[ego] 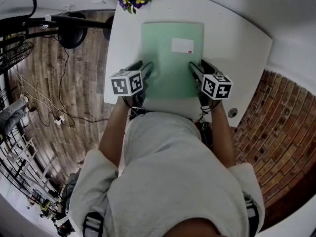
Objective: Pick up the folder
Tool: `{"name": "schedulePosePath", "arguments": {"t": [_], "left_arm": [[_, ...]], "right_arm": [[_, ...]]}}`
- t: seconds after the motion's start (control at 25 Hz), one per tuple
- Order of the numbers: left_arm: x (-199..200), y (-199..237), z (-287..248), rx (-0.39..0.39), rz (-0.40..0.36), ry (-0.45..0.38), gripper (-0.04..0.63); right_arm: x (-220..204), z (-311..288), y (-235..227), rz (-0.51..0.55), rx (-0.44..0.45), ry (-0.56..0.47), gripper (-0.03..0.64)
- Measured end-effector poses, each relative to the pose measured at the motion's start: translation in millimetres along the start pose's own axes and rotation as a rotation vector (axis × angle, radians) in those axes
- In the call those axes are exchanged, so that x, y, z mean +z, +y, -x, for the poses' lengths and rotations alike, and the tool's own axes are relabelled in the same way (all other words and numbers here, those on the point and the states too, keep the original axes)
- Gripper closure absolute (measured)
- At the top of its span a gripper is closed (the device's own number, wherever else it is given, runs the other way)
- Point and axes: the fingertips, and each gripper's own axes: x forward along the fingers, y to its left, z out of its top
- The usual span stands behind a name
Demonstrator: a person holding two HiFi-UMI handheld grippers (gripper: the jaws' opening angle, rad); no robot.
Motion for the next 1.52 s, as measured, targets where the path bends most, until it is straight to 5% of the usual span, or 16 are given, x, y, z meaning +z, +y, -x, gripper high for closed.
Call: {"name": "schedulePosePath", "arguments": {"t": [1.52], "left_arm": [[-35.1,-3.5,14.5,0.056,-0.036,0.030,0.397]], "right_arm": [[-32.2,17.5,12.3,0.002,0.006,0.010,0.394]]}}
